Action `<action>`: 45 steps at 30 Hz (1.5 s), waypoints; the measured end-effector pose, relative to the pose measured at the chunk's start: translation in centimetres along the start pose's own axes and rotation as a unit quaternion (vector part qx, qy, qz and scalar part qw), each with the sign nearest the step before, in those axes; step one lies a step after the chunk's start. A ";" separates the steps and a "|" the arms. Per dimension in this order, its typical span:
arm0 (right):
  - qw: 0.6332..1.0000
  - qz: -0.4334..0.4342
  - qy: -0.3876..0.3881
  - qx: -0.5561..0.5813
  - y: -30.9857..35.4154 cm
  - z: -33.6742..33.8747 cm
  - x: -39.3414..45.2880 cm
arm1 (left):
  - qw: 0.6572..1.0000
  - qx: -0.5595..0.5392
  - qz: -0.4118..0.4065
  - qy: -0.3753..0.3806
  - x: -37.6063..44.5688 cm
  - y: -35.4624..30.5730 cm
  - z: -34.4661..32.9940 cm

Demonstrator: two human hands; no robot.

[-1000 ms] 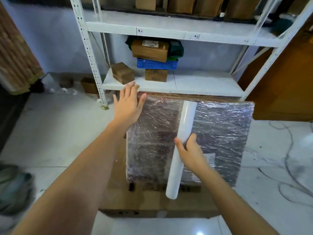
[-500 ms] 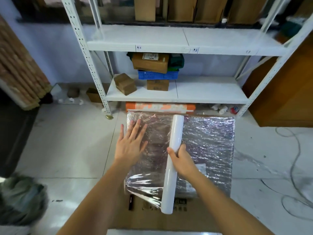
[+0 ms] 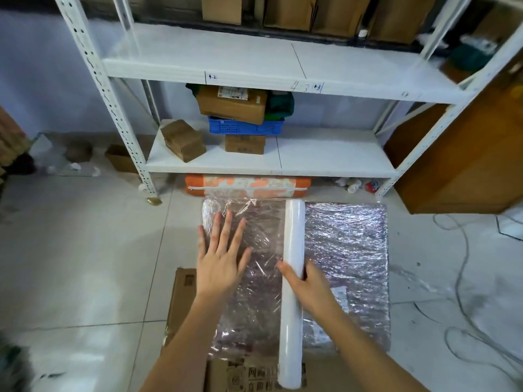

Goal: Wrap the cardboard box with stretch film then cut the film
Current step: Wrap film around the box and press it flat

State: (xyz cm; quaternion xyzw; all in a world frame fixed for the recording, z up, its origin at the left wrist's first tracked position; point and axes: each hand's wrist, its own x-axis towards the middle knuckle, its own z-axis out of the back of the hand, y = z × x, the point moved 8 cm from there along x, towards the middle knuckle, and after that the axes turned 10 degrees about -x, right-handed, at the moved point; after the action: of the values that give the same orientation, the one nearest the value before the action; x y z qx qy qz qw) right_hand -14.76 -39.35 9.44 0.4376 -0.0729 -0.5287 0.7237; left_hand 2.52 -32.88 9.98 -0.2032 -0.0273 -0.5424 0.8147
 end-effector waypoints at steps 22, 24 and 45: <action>0.990 -0.009 0.083 0.115 -2.9 2.4 0.6 | 1.000 0.005 0.019 -0.007 1.3 1.0 -1.2; 0.996 -0.005 0.049 0.076 -3.3 2.7 1.0 | 1.000 0.005 0.019 -0.008 1.2 1.0 -1.2; 0.941 0.012 -0.171 -0.292 -4.8 6.4 1.0 | 0.998 0.029 -0.035 -0.038 0.0 -4.0 0.1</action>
State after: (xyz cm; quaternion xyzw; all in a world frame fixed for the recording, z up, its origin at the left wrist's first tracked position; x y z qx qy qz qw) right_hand -21.31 -43.95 9.56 0.1088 -0.0435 -0.5846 0.8028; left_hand -1.00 -34.15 11.29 -0.1989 -0.0812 -0.5617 0.7990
